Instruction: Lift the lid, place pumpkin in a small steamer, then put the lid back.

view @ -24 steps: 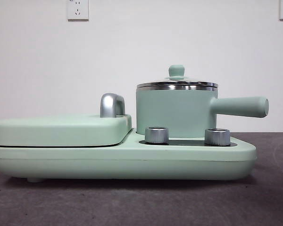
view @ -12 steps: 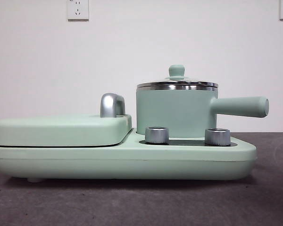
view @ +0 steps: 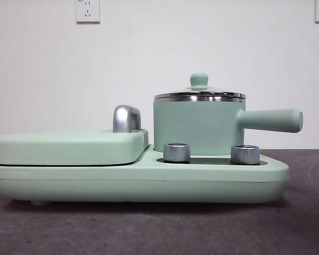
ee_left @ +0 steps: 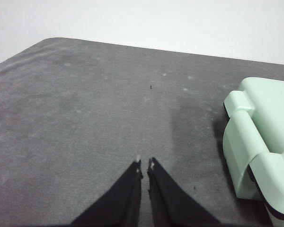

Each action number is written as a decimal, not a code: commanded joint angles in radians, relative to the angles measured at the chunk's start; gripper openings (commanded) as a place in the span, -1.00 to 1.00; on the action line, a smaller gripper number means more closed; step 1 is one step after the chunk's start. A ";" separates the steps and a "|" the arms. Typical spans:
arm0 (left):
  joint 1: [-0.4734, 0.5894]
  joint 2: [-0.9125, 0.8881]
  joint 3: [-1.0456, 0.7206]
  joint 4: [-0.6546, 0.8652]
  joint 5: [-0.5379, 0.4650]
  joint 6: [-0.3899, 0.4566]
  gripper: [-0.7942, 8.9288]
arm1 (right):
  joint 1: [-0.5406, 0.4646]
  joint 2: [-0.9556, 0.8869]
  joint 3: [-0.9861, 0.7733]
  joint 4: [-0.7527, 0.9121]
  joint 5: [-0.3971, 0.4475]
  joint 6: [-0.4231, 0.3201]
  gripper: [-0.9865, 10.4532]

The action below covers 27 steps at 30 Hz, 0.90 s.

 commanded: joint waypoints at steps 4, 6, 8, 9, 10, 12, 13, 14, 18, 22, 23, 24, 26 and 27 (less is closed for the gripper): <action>0.002 -0.002 -0.018 -0.005 -0.005 -0.008 -0.78 | 0.000 -0.002 -0.005 0.010 0.003 -0.004 -0.80; 0.002 -0.002 -0.018 -0.005 -0.005 -0.008 -0.78 | -0.001 -0.002 -0.005 0.010 0.003 -0.004 -0.80; 0.002 -0.002 -0.018 -0.005 -0.005 -0.008 -0.78 | -0.001 -0.002 -0.005 0.010 0.003 -0.004 -0.80; 0.002 -0.002 -0.018 -0.005 -0.005 -0.008 -0.78 | -0.001 -0.002 -0.005 0.010 0.003 -0.004 -0.80; 0.002 -0.002 -0.018 -0.005 -0.005 -0.008 -0.78 | -0.001 -0.002 -0.005 0.010 0.003 -0.004 -0.80; 0.002 -0.002 -0.018 -0.005 -0.005 -0.008 -0.78 | -0.001 -0.002 -0.005 0.010 0.003 -0.004 -0.80; 0.002 -0.002 -0.018 -0.005 -0.005 -0.008 -0.78 | -0.001 -0.002 -0.005 0.010 0.003 -0.004 -0.80; 0.002 -0.002 -0.018 -0.005 -0.005 -0.008 -0.78 | -0.001 -0.002 -0.005 0.010 0.003 -0.004 -0.80; -0.001 -0.002 -0.018 -0.005 -0.005 -0.008 -0.78 | -0.001 -0.002 -0.005 0.010 0.003 -0.004 -0.80; -0.005 -0.002 -0.018 -0.005 -0.005 -0.008 -0.78 | -0.001 -0.002 -0.005 0.010 0.003 -0.004 -0.80; -0.006 -0.002 -0.018 -0.005 -0.005 -0.008 -0.78 | -0.001 -0.002 -0.005 0.010 0.003 -0.004 -0.80; -0.007 -0.002 -0.018 -0.005 -0.005 -0.008 -0.78 | -0.001 -0.002 -0.005 0.010 0.003 -0.004 -0.80; -0.008 -0.002 -0.018 -0.005 -0.005 -0.008 -0.78 | -0.001 -0.002 -0.005 0.010 0.003 -0.004 -0.80; -0.008 -0.002 -0.019 -0.005 -0.005 -0.008 -0.78 | -0.001 -0.002 -0.005 0.010 0.003 -0.004 -0.80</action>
